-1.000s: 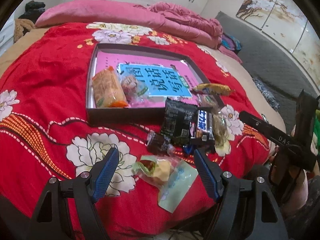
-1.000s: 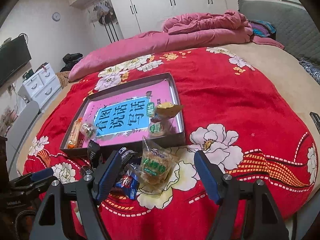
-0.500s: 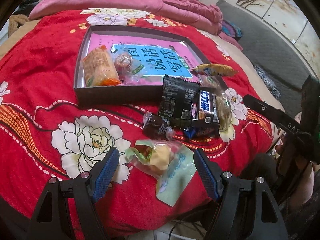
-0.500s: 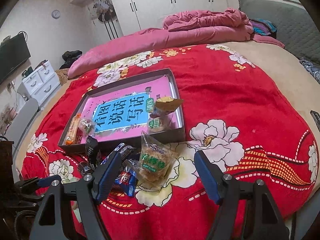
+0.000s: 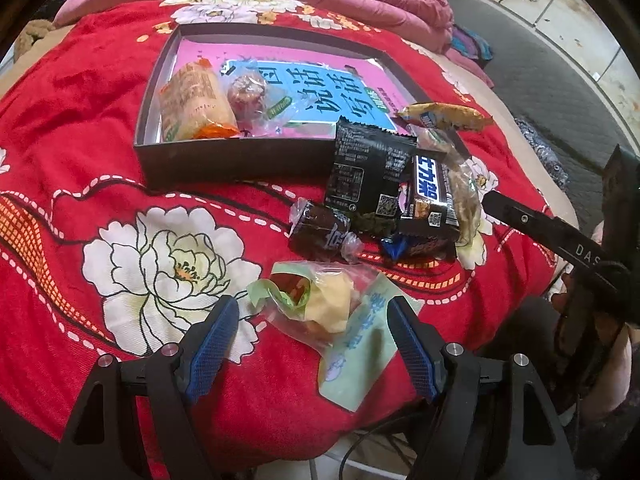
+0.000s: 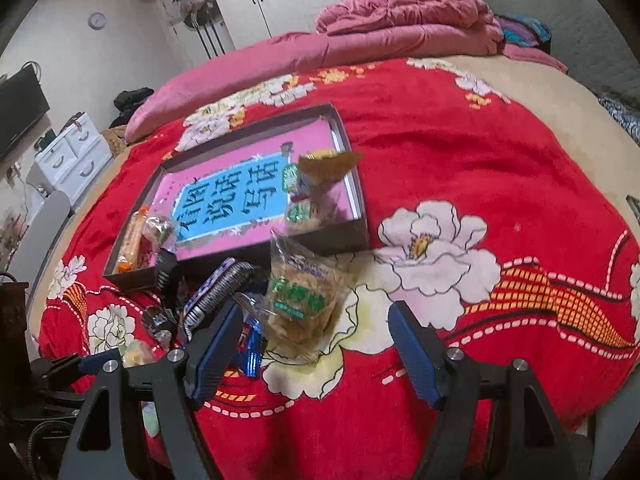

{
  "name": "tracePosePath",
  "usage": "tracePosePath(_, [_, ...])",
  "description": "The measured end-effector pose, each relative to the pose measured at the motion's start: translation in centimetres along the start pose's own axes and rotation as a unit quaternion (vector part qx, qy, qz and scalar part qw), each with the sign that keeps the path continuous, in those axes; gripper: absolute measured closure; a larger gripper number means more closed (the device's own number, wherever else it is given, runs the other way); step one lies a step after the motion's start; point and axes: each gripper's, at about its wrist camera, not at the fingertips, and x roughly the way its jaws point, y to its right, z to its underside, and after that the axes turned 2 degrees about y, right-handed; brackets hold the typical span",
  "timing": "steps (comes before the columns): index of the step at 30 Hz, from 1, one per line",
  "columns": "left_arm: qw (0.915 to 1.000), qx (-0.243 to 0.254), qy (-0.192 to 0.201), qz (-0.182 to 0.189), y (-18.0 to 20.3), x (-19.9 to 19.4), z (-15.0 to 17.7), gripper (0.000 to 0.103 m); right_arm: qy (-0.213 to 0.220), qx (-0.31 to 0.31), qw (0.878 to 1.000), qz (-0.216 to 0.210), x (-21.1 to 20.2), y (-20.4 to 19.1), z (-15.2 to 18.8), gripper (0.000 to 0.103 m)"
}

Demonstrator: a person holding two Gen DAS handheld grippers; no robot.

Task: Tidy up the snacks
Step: 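Move both open tools down over the clear-wrapped snacks in the pile, then grasp the clear pastry bag with left tool while right tool grasps the meat-floss bag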

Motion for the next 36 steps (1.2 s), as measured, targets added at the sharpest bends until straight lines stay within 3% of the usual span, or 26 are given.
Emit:
tracePosePath(21, [0.9998, 0.015, -0.006, -0.012, 0.4, 1.0, -0.1, 0.025, -0.029, 0.068, 0.997, -0.033, 3.7, 0.7, -1.0, 0.029])
tracePosePath(28, [0.9997, 0.018, -0.003, -0.013, 0.6, 1.5, -0.3, 0.025, -0.031, 0.067, 0.996, -0.05, 4.4, 0.7, -1.0, 0.044])
tracePosePath(32, [0.9998, 0.017, 0.001, -0.012, 0.6, 1.7, -0.3, 0.025, -0.028, 0.077, 0.993, -0.081, 4.7, 1.0, -0.9, 0.052])
tracePosePath(36, [0.9998, 0.016, 0.007, -0.012, 0.6, 1.6, -0.3, 0.029, -0.022, 0.085, 0.99, -0.107, 4.8, 1.5, -0.7, 0.054])
